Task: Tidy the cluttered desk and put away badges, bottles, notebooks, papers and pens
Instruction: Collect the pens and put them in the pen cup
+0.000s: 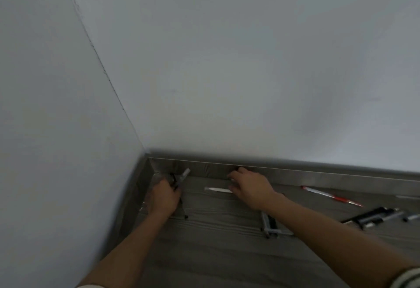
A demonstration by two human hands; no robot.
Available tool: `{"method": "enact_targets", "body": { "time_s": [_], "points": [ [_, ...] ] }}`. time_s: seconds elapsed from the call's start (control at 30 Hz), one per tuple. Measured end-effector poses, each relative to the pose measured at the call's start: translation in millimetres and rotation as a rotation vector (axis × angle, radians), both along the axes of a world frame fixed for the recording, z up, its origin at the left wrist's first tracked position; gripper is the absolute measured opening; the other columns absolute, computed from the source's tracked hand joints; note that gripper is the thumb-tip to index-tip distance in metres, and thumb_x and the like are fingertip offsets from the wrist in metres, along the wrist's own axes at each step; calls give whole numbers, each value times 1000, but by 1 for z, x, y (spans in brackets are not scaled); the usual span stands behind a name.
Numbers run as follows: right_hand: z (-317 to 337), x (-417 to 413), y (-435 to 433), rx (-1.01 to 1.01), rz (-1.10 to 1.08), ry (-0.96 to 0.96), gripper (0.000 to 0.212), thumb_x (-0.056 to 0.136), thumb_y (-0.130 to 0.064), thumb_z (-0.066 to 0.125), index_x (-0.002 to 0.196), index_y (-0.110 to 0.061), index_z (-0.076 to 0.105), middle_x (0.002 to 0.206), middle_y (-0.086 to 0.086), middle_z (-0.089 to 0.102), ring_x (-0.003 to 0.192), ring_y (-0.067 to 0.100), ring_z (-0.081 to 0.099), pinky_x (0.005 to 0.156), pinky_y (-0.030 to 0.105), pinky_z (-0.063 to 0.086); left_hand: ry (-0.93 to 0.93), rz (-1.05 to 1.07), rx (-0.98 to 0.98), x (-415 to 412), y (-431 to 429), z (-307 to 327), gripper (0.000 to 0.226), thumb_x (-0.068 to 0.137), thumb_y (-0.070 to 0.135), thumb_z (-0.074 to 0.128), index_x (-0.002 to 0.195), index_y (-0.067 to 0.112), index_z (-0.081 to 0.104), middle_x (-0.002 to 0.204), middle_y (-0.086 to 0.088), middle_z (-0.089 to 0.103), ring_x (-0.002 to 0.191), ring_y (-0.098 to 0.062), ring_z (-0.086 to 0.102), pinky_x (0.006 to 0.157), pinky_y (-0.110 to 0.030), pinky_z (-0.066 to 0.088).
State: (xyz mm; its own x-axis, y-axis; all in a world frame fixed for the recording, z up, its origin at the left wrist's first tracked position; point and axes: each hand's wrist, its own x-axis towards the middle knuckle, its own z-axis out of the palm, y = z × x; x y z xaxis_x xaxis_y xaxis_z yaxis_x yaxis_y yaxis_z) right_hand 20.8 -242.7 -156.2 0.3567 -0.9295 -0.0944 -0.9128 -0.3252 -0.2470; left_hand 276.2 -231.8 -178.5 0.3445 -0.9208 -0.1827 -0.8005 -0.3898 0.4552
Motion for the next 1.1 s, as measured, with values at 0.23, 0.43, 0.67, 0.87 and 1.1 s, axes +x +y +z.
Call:
{"method": "enact_targets", "body": {
  "time_s": [0.23,0.43,0.67,0.87,1.1],
  "points": [
    [-9,23,-12,168,45,111,30,91,-29,54,116,-14,62,120,14,64,110,33,60,84,35,47,22,-22,94,1,4,3,33,77,18,66,106,4,63,111,-21,66,105,-36,62,79,-33,49],
    [27,-20,2,95,-21,39,30,98,-39,40,102,-15,58,106,13,67,99,33,62,78,38,45,143,-61,53,-6,9,2,29,88,32,58,90,3,61,94,-19,67,94,-35,64,69,-32,45],
    [29,-63,70,299,-96,-3,18,100,-34,43,94,-19,51,102,12,65,94,30,61,73,36,43,403,-248,-8,-46,21,7,6,90,5,53,92,10,54,81,-5,55,79,-21,52,57,-28,32],
    [5,-84,118,340,-104,62,37,77,-46,67,108,-30,56,107,-2,67,97,22,64,76,31,48,552,-230,83,-86,21,-3,20,85,6,67,73,11,53,60,-3,44,54,-13,38,47,-25,27],
    [-9,-127,133,308,-155,22,25,81,-42,68,99,-24,66,106,1,64,98,21,60,79,31,47,565,-253,107,-158,21,-3,36,74,28,82,61,14,51,62,-1,50,62,-14,47,54,-27,32]
  ]
}}
